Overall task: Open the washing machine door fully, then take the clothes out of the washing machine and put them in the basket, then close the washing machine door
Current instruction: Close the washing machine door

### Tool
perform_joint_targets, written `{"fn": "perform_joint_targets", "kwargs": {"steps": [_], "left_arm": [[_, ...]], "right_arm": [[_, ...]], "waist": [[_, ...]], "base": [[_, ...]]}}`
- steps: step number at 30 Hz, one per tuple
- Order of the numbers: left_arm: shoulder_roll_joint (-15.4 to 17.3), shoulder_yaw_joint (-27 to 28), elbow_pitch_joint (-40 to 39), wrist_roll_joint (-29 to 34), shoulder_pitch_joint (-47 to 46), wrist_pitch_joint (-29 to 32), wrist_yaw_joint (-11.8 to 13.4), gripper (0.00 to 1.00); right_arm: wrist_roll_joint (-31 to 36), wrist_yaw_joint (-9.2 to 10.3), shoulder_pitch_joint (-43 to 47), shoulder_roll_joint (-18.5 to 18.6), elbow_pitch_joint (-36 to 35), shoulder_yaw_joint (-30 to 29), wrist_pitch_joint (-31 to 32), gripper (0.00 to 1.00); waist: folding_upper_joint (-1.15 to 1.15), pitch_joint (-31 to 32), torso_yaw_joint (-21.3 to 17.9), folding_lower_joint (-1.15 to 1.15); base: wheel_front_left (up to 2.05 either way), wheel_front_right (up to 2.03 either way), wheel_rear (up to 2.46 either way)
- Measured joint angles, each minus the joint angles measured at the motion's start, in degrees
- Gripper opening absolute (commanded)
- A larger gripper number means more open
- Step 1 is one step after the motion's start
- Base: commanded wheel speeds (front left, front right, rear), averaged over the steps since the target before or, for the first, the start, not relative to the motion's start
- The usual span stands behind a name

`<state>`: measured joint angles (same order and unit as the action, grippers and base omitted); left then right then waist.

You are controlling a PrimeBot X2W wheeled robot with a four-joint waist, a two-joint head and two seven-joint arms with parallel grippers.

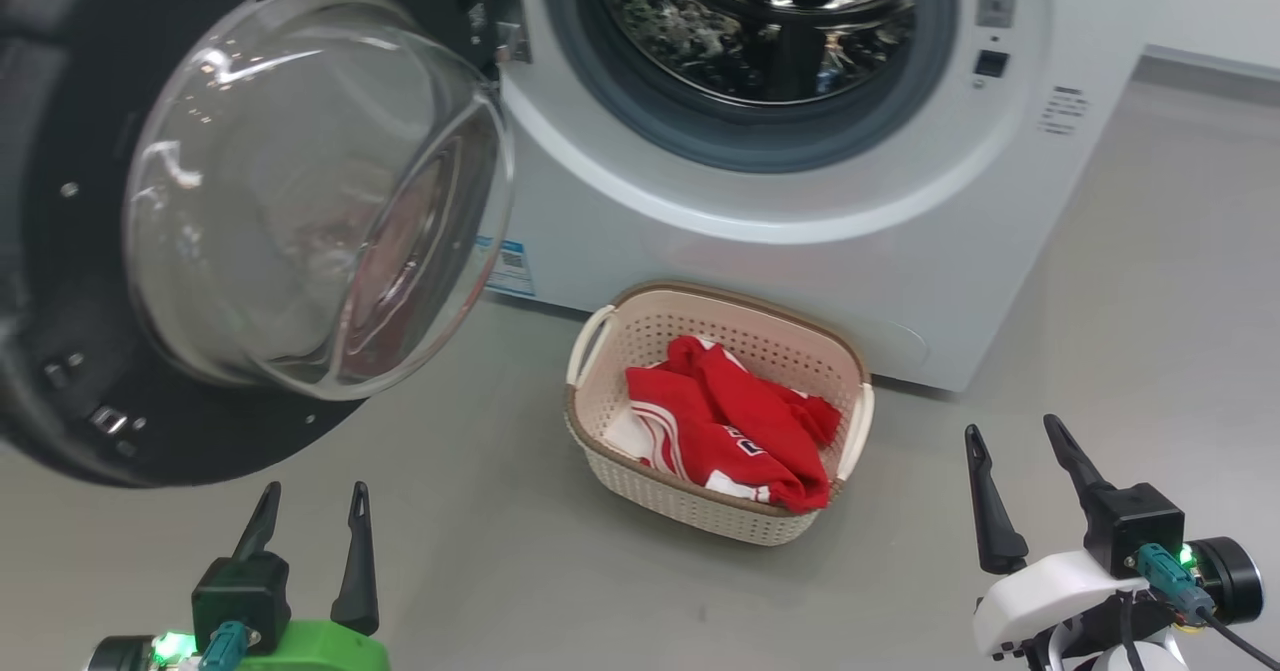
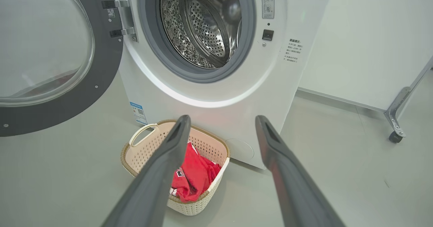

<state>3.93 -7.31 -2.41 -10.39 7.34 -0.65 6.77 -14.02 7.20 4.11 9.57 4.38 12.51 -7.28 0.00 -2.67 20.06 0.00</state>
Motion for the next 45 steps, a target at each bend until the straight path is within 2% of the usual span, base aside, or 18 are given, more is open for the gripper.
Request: {"fn": "perform_joint_targets", "kwargs": {"steps": [9,15,34,35,36,37,38,45], "left_arm": [[-0.03,0.87,0.59,0.00,0.01,0.00,0.01,1.00],[-0.13,2.49,0.57,0.01,0.08,-0.01,0.01,1.00],[-0.25,2.86,0.16,0.40,0.63,-0.01,0.01,1.00],[-0.25,2.85,0.13,0.41,0.64,-0.01,0.01,0.97],[-0.26,2.82,0.12,0.41,0.66,-0.01,0.01,0.50],[-0.26,2.81,0.12,0.41,0.69,-0.01,0.01,0.28],[-0.26,2.78,0.09,0.38,0.75,-0.01,0.01,0.00],[-0.59,2.75,-2.41,-2.35,0.83,-1.98,-0.07,0.00]], "right_arm": [[0.00,0.00,0.01,-0.52,0.00,0.83,0.51,1.00],[0.05,-0.05,0.00,-0.85,0.00,2.30,1.27,1.00],[0.07,-0.07,0.00,-1.18,0.13,2.82,1.68,1.00],[0.07,-0.07,0.00,-1.20,0.15,2.83,1.68,1.00],[0.07,-0.07,0.00,-1.24,0.18,2.85,1.68,1.00],[0.07,-0.07,0.00,-1.31,0.20,2.86,1.68,1.00],[0.07,-0.07,0.00,-1.36,0.21,2.87,1.68,1.00],[0.07,-0.07,0.00,-1.56,0.29,2.98,1.68,1.00]], "waist": [[0.00,0.84,6.35,0.00],[0.00,1.48,9.25,0.00],[0.00,2.35,9.44,0.00],[0.00,2.40,9.45,0.00],[0.00,2.46,9.47,0.00],[0.00,2.51,9.49,0.00],[0.00,2.56,9.51,0.00],[0.00,2.65,9.63,0.00]], "base": [[0.00,0.00,0.00],[0.00,0.00,0.00],[0.00,0.00,0.00],[0.00,0.00,0.00],[0.00,0.00,0.00],[0.00,0.00,0.00],[0.00,0.00,0.00],[0.00,0.00,0.00]]}}
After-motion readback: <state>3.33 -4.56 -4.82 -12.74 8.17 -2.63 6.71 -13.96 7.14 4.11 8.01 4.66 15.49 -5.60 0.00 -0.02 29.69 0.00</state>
